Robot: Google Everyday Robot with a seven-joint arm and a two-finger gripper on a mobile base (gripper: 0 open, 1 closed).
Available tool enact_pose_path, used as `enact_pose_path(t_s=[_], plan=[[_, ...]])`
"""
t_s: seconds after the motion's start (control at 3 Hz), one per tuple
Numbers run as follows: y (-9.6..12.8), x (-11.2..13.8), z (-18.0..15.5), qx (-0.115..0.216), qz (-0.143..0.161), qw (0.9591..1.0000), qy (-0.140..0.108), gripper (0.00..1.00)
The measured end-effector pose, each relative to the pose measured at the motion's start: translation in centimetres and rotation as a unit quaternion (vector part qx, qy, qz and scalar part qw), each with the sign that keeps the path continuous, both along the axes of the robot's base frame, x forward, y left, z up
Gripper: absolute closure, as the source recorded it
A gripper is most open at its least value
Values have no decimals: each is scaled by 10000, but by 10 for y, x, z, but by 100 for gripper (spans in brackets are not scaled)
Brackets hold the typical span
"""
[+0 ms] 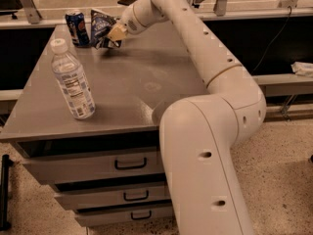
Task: Move blue chip bag near pepsi can
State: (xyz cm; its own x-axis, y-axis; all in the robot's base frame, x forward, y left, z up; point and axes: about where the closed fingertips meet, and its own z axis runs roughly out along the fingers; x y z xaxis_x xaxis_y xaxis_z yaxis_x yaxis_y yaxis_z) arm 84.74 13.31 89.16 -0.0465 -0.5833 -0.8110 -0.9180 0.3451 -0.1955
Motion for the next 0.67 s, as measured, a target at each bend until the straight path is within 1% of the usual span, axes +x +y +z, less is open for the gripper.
enact_pose_path(t_s=[0.67], plan=[[15,-6,-8,-78,157,9998,97,5]])
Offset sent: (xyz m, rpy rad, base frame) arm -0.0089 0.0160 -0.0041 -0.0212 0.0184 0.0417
